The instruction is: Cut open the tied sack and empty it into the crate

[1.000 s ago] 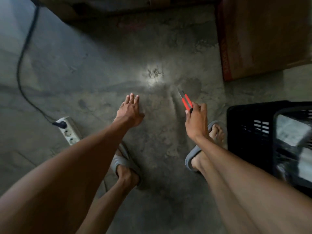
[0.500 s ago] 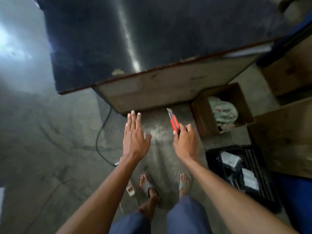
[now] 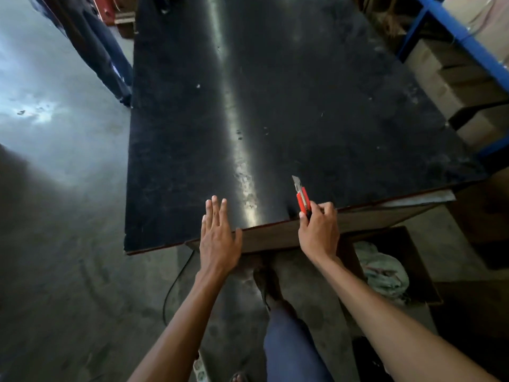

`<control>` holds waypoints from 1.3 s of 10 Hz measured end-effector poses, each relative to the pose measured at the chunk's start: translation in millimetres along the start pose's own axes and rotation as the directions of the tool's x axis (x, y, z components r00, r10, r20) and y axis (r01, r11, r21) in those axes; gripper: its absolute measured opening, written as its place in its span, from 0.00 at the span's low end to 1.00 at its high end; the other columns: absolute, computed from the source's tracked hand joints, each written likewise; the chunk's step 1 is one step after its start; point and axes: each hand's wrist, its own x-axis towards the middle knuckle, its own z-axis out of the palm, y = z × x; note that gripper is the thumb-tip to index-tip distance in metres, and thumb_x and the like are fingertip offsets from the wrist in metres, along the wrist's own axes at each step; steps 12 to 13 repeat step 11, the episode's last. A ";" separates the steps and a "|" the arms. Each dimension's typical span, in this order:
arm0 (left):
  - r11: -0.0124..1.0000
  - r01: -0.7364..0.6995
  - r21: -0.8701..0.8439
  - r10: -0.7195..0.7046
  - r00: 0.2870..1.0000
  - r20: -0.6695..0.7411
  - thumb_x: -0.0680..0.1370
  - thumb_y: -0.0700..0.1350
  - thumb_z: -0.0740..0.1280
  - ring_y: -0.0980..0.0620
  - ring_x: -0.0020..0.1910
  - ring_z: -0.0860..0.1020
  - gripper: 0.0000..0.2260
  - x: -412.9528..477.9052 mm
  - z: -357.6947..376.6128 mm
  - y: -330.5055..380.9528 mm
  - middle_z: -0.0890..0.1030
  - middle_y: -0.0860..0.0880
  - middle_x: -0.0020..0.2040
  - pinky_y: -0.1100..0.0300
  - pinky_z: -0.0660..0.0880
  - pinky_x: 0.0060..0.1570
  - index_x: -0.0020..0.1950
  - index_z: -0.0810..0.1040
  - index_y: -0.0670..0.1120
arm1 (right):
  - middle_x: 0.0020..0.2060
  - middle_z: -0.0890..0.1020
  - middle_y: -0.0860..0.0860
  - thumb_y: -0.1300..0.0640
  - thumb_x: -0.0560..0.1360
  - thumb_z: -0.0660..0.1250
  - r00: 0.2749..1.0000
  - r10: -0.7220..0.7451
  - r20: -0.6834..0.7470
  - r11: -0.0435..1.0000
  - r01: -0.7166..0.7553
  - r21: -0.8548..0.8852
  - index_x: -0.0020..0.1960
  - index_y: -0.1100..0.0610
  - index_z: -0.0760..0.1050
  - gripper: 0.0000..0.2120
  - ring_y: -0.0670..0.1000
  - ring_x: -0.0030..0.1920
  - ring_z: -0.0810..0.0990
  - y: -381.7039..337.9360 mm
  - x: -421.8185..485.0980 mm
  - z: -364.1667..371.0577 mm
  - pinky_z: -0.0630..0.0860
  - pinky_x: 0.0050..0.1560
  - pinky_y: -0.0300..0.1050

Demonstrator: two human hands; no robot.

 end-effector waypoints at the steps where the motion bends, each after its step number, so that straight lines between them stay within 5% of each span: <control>1: 0.998 0.053 0.021 -0.054 0.997 0.049 0.83 0.47 0.61 0.47 0.84 0.42 0.32 55.5 26.7 1.1 0.46 0.43 0.85 0.50 0.47 0.82 0.84 0.50 0.42 | 0.51 0.75 0.54 0.54 0.77 0.68 0.999 0.012 0.041 0.999 -0.010 -0.048 0.57 0.58 0.78 0.12 0.56 0.54 0.75 2.1 64.2 27.6 0.76 0.49 0.50; 5: 0.949 0.152 0.277 -0.199 0.968 0.150 0.84 0.58 0.45 0.46 0.82 0.34 0.32 149.4 100.7 8.4 0.34 0.44 0.83 0.47 0.36 0.80 0.83 0.37 0.45 | 0.47 0.76 0.57 0.52 0.75 0.71 0.983 -0.028 0.182 0.978 0.064 -0.197 0.65 0.62 0.76 0.23 0.56 0.48 0.76 11.8 171.3 93.0 0.77 0.34 0.47; 8: 0.944 0.155 0.290 -0.247 0.916 0.315 0.86 0.57 0.49 0.44 0.81 0.32 0.33 158.4 78.1 18.8 0.31 0.44 0.82 0.46 0.39 0.81 0.83 0.34 0.45 | 0.52 0.75 0.56 0.50 0.76 0.69 0.961 0.022 0.274 0.982 0.031 -0.185 0.66 0.62 0.75 0.23 0.56 0.54 0.75 4.3 173.7 82.6 0.82 0.41 0.50; 9: 0.955 0.154 0.255 -0.243 0.899 0.365 0.85 0.54 0.56 0.44 0.83 0.38 0.36 157.2 53.3 29.2 0.37 0.42 0.84 0.49 0.44 0.82 0.84 0.39 0.44 | 0.55 0.74 0.56 0.49 0.76 0.70 0.950 0.053 0.307 0.991 -0.013 -0.131 0.68 0.61 0.72 0.26 0.56 0.57 0.74 -0.7 165.7 65.2 0.81 0.48 0.52; 11: 0.978 0.062 0.201 -0.112 0.963 0.245 0.84 0.51 0.60 0.43 0.83 0.40 0.36 84.8 5.9 55.2 0.42 0.41 0.84 0.50 0.45 0.82 0.84 0.43 0.42 | 0.71 0.69 0.59 0.52 0.76 0.67 0.944 -0.125 0.306 0.987 0.150 -0.059 0.76 0.62 0.62 0.32 0.59 0.71 0.68 -2.0 90.1 9.2 0.74 0.65 0.52; 13: 0.978 0.062 0.201 -0.112 0.963 0.245 0.84 0.51 0.60 0.43 0.83 0.40 0.36 84.8 5.9 55.2 0.42 0.41 0.84 0.50 0.45 0.82 0.84 0.43 0.42 | 0.71 0.69 0.59 0.52 0.76 0.67 0.944 -0.125 0.306 0.987 0.150 -0.059 0.76 0.62 0.62 0.32 0.59 0.71 0.68 -2.0 90.1 9.2 0.74 0.65 0.52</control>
